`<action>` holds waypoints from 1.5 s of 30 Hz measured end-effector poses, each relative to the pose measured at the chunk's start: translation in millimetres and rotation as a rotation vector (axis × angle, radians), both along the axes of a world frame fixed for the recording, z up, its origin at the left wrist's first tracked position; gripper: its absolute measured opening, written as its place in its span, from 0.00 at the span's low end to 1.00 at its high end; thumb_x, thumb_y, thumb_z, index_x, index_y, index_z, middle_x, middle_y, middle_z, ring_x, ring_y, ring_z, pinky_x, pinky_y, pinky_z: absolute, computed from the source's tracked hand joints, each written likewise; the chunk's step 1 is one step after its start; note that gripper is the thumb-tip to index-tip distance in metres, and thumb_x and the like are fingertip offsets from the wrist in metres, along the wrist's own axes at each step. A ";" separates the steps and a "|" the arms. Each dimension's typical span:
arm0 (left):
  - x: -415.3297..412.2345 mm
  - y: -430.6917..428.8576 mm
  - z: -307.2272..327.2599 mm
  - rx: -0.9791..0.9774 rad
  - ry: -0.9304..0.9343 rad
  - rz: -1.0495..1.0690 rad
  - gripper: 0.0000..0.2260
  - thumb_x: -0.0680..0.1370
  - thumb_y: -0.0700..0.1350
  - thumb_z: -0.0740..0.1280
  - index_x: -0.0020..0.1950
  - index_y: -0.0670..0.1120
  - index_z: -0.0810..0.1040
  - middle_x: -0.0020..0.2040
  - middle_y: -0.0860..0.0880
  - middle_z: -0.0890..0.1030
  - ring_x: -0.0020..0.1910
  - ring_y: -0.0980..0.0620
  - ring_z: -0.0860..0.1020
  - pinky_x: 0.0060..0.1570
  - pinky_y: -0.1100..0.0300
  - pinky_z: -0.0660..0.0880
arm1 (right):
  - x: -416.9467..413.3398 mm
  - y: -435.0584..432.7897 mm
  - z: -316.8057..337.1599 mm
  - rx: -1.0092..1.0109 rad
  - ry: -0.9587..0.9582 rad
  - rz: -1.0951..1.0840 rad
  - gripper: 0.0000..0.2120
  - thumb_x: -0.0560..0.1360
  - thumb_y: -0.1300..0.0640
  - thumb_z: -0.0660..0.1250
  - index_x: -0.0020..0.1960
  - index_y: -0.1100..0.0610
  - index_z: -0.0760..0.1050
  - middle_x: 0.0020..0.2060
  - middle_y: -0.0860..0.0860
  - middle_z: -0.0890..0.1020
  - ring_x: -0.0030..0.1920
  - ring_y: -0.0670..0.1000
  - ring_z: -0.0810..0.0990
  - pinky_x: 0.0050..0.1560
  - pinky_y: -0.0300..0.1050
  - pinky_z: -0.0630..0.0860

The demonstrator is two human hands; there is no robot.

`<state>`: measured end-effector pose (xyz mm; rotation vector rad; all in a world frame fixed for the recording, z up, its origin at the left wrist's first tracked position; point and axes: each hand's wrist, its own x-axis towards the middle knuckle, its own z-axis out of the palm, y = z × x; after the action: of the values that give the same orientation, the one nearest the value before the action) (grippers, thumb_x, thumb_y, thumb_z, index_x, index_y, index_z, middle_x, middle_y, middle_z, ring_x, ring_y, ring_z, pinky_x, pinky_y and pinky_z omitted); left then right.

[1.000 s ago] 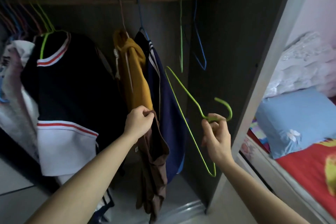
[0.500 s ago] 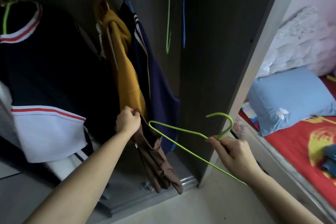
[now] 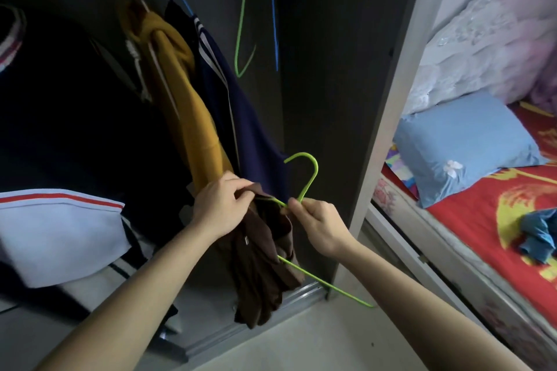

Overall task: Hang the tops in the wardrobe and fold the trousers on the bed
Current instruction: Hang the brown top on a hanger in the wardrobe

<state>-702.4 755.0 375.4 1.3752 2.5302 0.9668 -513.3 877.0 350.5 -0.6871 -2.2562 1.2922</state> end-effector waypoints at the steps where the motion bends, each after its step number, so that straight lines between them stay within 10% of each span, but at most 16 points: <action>1: -6.4 -4.7 2.3 -0.015 0.190 0.005 0.09 0.75 0.48 0.68 0.52 0.55 0.85 0.55 0.57 0.79 0.55 0.54 0.76 0.54 0.54 0.74 | 1.5 -0.1 5.0 -0.004 0.054 0.015 0.18 0.83 0.47 0.59 0.47 0.53 0.84 0.27 0.44 0.76 0.30 0.40 0.71 0.34 0.37 0.66; 4: -12.1 -10.0 15.8 -0.062 0.242 0.029 0.15 0.78 0.49 0.60 0.56 0.47 0.84 0.56 0.48 0.82 0.59 0.46 0.76 0.66 0.48 0.67 | 1.3 -1.7 15.9 -0.014 0.125 0.039 0.18 0.82 0.45 0.58 0.49 0.52 0.84 0.36 0.59 0.82 0.36 0.57 0.77 0.40 0.52 0.74; 10: 21.7 6.2 28.0 -0.037 0.122 -0.123 0.10 0.80 0.51 0.56 0.43 0.49 0.71 0.34 0.50 0.79 0.41 0.40 0.79 0.40 0.52 0.70 | -17.4 -19.8 21.6 -0.025 0.090 0.132 0.16 0.84 0.51 0.58 0.52 0.57 0.82 0.44 0.56 0.85 0.45 0.52 0.81 0.51 0.54 0.76; 22: -0.5 3.3 27.0 0.026 0.062 0.146 0.13 0.83 0.45 0.57 0.64 0.43 0.75 0.57 0.40 0.81 0.58 0.37 0.77 0.55 0.46 0.75 | 8.2 -7.2 -5.0 0.797 0.281 -0.067 0.08 0.79 0.52 0.66 0.53 0.55 0.79 0.47 0.50 0.76 0.46 0.54 0.76 0.45 0.51 0.71; 27: 18.0 18.3 34.9 0.056 0.073 0.077 0.10 0.83 0.45 0.56 0.57 0.43 0.74 0.51 0.41 0.82 0.53 0.37 0.78 0.49 0.48 0.73 | -14.3 -29.1 -16.8 0.932 -0.097 0.200 0.19 0.79 0.42 0.62 0.62 0.54 0.77 0.58 0.52 0.78 0.55 0.56 0.76 0.52 0.51 0.73; 32: 19.8 18.2 39.9 0.049 0.028 0.044 0.11 0.79 0.52 0.51 0.45 0.51 0.71 0.45 0.48 0.80 0.49 0.40 0.77 0.49 0.50 0.71 | -17.7 -44.7 -16.2 0.815 0.019 0.440 0.09 0.78 0.48 0.61 0.46 0.53 0.69 0.41 0.49 0.75 0.37 0.51 0.71 0.38 0.43 0.67; 36: 9.9 12.0 40.4 0.047 0.043 0.139 0.27 0.74 0.72 0.48 0.36 0.51 0.70 0.40 0.51 0.79 0.46 0.46 0.77 0.52 0.48 0.70 | -6.6 -36.0 -25.9 0.587 -0.277 0.404 0.15 0.76 0.40 0.60 0.47 0.48 0.59 0.33 0.48 0.73 0.31 0.55 0.72 0.35 0.46 0.69; 40: 9.3 9.7 37.6 0.049 0.072 0.340 0.36 0.62 0.83 0.56 0.29 0.48 0.70 0.30 0.54 0.77 0.38 0.49 0.76 0.52 0.45 0.72 | 3.1 -16.0 -32.1 0.652 -0.443 0.276 0.24 0.73 0.34 0.60 0.57 0.52 0.66 0.44 0.53 0.81 0.44 0.60 0.81 0.42 0.50 0.75; 45: 5.6 8.3 37.6 0.028 0.086 0.369 0.29 0.67 0.74 0.57 0.29 0.48 0.72 0.33 0.53 0.77 0.41 0.46 0.76 0.52 0.47 0.69 | 17.8 3.9 -29.1 0.775 -0.518 0.272 0.21 0.77 0.35 0.57 0.56 0.51 0.71 0.53 0.51 0.76 0.44 0.60 0.81 0.43 0.54 0.79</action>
<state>-696.8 763.3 413.0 0.9915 2.9117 1.0183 -495.5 880.9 321.4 -0.4523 -3.0463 0.2372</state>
